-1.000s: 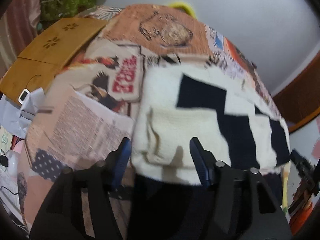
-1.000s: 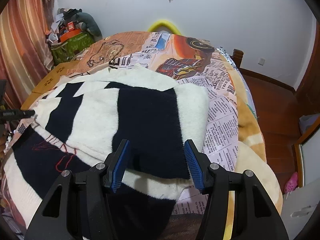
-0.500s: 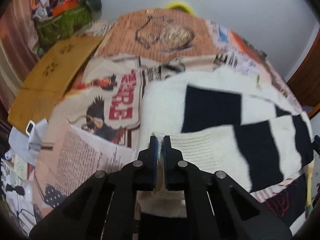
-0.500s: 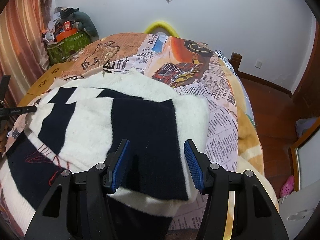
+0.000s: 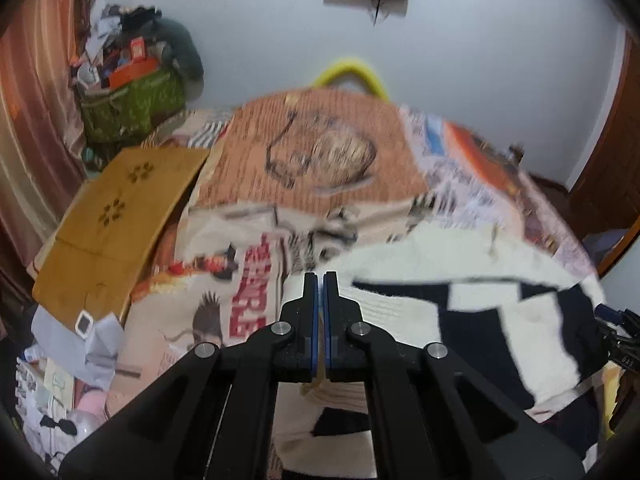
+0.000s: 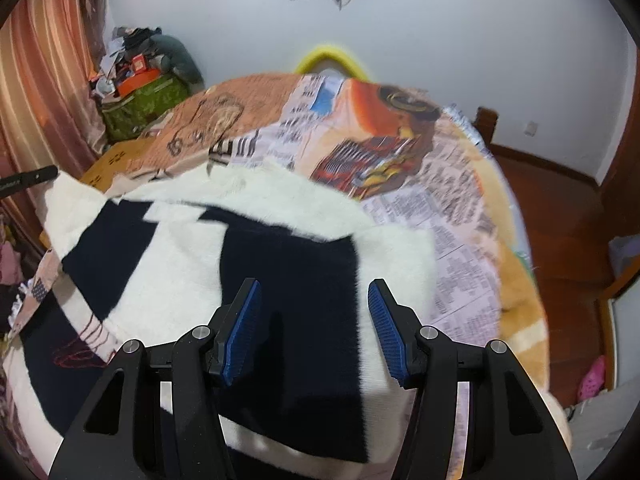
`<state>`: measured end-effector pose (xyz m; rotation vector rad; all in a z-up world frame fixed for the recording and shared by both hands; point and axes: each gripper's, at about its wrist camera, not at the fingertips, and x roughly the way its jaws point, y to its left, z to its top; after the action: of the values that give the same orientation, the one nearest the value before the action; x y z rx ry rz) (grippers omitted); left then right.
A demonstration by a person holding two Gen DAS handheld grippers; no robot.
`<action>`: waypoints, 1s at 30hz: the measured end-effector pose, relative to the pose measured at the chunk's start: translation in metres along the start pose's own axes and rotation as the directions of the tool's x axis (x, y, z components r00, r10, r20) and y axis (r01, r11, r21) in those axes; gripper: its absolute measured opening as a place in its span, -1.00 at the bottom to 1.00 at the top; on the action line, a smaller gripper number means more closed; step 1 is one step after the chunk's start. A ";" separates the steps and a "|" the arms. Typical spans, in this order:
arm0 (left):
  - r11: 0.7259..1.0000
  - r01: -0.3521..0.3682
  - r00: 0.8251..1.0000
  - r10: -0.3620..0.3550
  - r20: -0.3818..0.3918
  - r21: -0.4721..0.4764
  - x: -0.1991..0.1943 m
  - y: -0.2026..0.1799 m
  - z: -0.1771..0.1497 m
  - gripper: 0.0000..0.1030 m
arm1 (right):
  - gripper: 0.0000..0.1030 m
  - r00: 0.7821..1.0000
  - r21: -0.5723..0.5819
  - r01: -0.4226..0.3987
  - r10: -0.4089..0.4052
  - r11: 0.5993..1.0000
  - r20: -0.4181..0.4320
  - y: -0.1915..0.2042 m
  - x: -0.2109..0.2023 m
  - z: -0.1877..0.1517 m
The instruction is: Fold small clothes
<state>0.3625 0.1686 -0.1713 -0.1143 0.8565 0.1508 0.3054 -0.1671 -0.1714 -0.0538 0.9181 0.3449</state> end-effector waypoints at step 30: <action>0.999 -0.028 0.995 0.029 -0.095 0.015 -0.082 0.031 -0.094 0.69 | 0.45 1.000 0.010 0.021 -0.021 1.000 -0.014 0.007 -0.103 -0.081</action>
<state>0.2341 0.1764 -0.1718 -0.0968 0.9546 0.1670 0.1835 -0.2036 -0.1395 -0.0569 0.9326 0.3208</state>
